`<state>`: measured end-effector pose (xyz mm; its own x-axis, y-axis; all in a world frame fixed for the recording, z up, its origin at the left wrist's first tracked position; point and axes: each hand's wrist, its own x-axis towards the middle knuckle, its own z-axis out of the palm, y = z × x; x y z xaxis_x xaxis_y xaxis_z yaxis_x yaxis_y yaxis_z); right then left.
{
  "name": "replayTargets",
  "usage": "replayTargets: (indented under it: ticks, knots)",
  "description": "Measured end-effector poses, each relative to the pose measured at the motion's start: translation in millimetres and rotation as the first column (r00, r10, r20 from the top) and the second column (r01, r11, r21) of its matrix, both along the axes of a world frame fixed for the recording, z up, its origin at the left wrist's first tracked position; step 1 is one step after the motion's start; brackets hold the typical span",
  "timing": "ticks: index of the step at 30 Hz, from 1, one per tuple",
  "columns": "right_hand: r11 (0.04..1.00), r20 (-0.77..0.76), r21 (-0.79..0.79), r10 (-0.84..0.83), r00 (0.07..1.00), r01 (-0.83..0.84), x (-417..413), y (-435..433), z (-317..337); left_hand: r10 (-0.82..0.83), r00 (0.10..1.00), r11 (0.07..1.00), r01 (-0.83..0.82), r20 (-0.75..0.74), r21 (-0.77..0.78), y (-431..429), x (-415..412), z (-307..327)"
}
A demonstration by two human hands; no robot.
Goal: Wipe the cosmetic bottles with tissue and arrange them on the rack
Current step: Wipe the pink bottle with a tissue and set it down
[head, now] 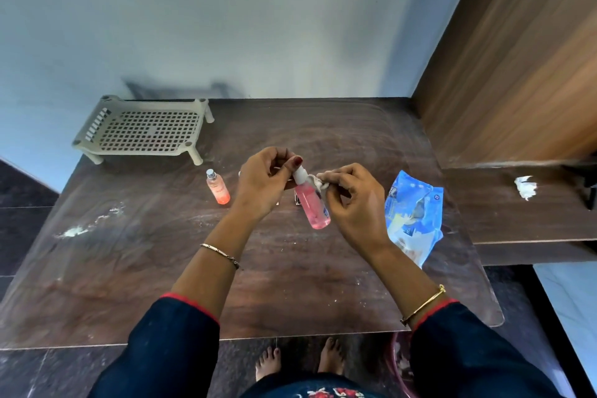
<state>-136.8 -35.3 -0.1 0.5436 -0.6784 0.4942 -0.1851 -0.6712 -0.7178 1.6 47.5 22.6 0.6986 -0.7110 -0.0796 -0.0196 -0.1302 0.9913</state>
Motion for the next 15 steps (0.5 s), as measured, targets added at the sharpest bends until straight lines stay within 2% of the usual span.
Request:
replayTargets:
  ticks: [4, 9, 15]
  knots:
    - [0.994, -0.008, -0.11, 0.015, 1.0, -0.016, 9.7, 3.4, 8.1, 0.079, 0.997, 0.997, -0.079, -0.011, -0.002, -2.4, 3.9, 9.1]
    - [0.937, -0.224, -0.281, 0.145, 0.964, -0.206, 17.5, 8.0, 18.9, 0.163, 0.987, 0.986, -0.163, -0.003, -0.014, 3.7, 15.2, 12.1]
    - [0.881, -0.335, -0.379, 0.154, 0.929, -0.283, 29.2, 27.2, 18.1, 0.216, 0.976, 0.976, -0.216, 0.009, 0.012, 19.8, 31.2, 6.7]
